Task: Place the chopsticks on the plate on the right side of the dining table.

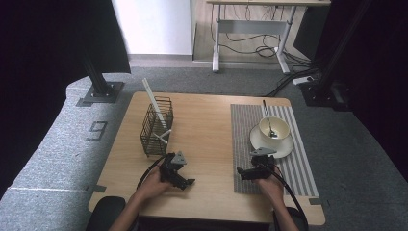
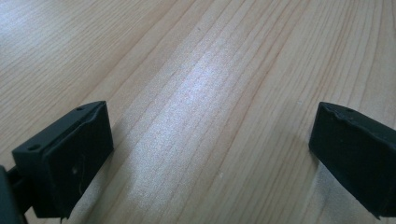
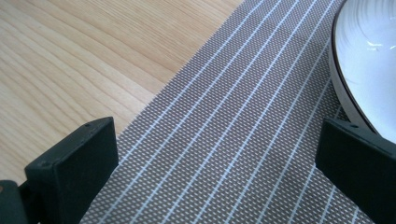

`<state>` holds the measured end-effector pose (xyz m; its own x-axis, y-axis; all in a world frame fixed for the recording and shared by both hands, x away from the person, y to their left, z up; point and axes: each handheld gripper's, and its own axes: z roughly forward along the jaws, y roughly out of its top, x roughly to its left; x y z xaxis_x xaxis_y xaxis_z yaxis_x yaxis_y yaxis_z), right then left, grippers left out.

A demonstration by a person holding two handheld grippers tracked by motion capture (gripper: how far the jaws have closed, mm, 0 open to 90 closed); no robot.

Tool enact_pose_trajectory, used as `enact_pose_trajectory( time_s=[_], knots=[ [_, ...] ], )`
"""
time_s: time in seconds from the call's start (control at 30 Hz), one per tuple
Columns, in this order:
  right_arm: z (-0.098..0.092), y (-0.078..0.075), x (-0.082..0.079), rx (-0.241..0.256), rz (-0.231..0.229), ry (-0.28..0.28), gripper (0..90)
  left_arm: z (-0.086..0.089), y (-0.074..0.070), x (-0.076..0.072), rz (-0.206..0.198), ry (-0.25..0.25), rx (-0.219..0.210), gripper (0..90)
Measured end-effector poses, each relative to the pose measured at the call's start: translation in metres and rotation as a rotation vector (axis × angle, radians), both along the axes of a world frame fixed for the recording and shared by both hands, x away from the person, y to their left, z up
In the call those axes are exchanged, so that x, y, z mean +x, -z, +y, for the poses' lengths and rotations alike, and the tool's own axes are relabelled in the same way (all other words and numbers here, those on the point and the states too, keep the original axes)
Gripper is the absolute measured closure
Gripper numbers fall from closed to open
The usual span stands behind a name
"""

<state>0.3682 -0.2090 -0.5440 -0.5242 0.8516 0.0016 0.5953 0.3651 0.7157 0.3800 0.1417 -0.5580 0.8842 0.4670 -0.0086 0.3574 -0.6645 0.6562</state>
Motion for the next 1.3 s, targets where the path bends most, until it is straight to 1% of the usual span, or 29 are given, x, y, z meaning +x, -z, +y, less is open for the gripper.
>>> enact_pose_trajectory(
  time_s=[0.1,0.17,0.27,0.33,0.37,0.4,0.43,0.57,0.7,0.73,0.77,0.87,0.9,0.93,0.97,1.03,1.07,1.13,1.17,1.2,1.27,1.3],
  knots=[
    [0.002,-0.003,-0.001,-0.004,-0.005,-0.006,0.0,0.0,0.0,0.0,0.0,0.0,0.0,0.0],
    [0.004,-0.007,-0.001,-0.003,0.005,-0.019,0.0,0.0,0.0,0.0,0.0,0.0,0.0,0.0],
    [0.005,-0.01,-0.001,0.001,0.008,-0.027,0.0,0.0,0.0,0.0,0.0,0.0,0.0,0.0],
    [0.006,-0.013,-0.002,0.011,0.004,-0.034,0.0,0.0,0.0,0.0,0.0,0.0,0.0,0.0],
    [0.007,-0.016,-0.002,0.024,-0.002,-0.041,0.0,0.0,0.0,0.0,-0.001,0.001,0.0,0.0],
    [0.007,-0.016,-0.002,0.024,-0.002,-0.041,0.0,0.0,0.0,0.0,-0.001,0.001,0.0,0.0],
    [0.009,-0.02,-0.003,0.036,-0.014,-0.051,0.0,0.0,0.0,0.0,-0.001,0.001,0.001,0.0],
    [0.011,-0.025,-0.003,0.048,-0.011,-0.062,0.0,0.0,0.0,0.0,-0.001,-0.001,-0.002,0.0],
    [0.017,-0.036,-0.002,0.067,-0.02,-0.094,0.0,0.0,0.0,0.0,-0.001,-0.001,-0.002,0.0],
    [0.017,-0.036,-0.002,0.067,-0.02,-0.094,0.0,0.0,0.0,0.0,-0.001,-0.001,-0.002,0.0],
    [0.019,-0.04,-0.001,0.068,-0.021,-0.1,0.0,0.0,0.0,0.0,-0.001,-0.001,-0.002,0.0],
    [0.02,-0.044,0.001,0.076,-0.032,-0.101,0.0,0.0,0.0,0.0,-0.001,-0.001,-0.002,0.0],
    [0.023,-0.047,0.002,0.078,-0.033,-0.101,0.0,0.0,0.0,0.0,-0.001,-0.001,-0.002,0.0],
    [0.023,-0.047,0.002,0.078,-0.033,-0.101,0.0,0.0,0.0,0.0,-0.001,-0.001,-0.002,0.0],
    [0.025,-0.052,0.004,0.079,-0.031,-0.104,0.1,0.0,0.0,0.0,0.001,0.0,-0.001,0.0],
    [0.026,-0.053,0.005,0.079,-0.031,-0.107,0.1,0.0,0.0,0.0,0.001,-0.001,-0.003,0.0],
    [0.03,-0.059,0.006,0.082,-0.023,-0.108,0.2,0.0,0.0,0.0,0.0,-0.001,-0.002,0.0],
    [0.031,-0.061,0.007,0.077,-0.019,-0.115,0.2,0.0,0.0,0.0,0.0,-0.001,-0.002,0.0],
    [0.035,-0.065,0.009,0.067,-0.015,-0.128,0.7,0.0,0.0,0.0,0.0,-0.001,-0.002,0.0],
    [0.035,-0.065,0.009,0.067,-0.015,-0.128,0.7,0.0,0.0,0.0,0.0,-0.001,-0.002,0.0],
    [0.04,-0.069,0.011,0.07,0.0,-0.145,1.0,0.0,0.0,0.0,0.001,-0.002,-0.003,0.0],
    [0.044,-0.072,0.012,0.073,0.016,-0.155,1.2,0.0,0.0,0.0,0.001,-0.001,-0.001,0.0]
  ],
)
